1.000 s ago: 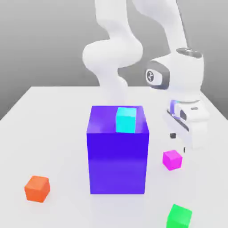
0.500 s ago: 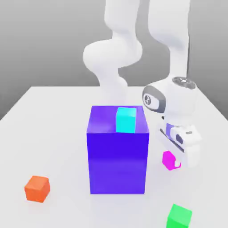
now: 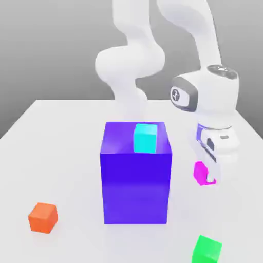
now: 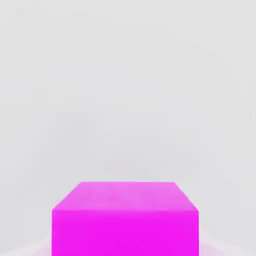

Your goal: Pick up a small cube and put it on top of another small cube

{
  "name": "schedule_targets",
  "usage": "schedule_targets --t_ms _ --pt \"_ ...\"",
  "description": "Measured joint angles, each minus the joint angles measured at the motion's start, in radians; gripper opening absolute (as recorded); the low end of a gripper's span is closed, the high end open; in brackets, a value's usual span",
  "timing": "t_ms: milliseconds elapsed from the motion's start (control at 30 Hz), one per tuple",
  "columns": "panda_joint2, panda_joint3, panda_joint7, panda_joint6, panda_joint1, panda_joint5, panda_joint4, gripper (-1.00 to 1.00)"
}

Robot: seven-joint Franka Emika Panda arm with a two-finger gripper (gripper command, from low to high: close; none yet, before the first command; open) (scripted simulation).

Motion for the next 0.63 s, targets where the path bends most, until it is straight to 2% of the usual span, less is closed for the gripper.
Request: schedule_targets --t_ms 367,500,533,633 --pt "0.178 -0.118 0.363 -0.218 -0.093 0.047 0.394 -1.0" --pt "0.306 -0.109 0.364 -0.128 -0.113 0.089 0.432 -1.0" --pt "0.332 -0.103 0.359 -0.106 -0.117 0.097 0.434 1.0" --pt "0.332 -0.103 0.359 -0.106 -0.117 0.097 0.434 1.0"
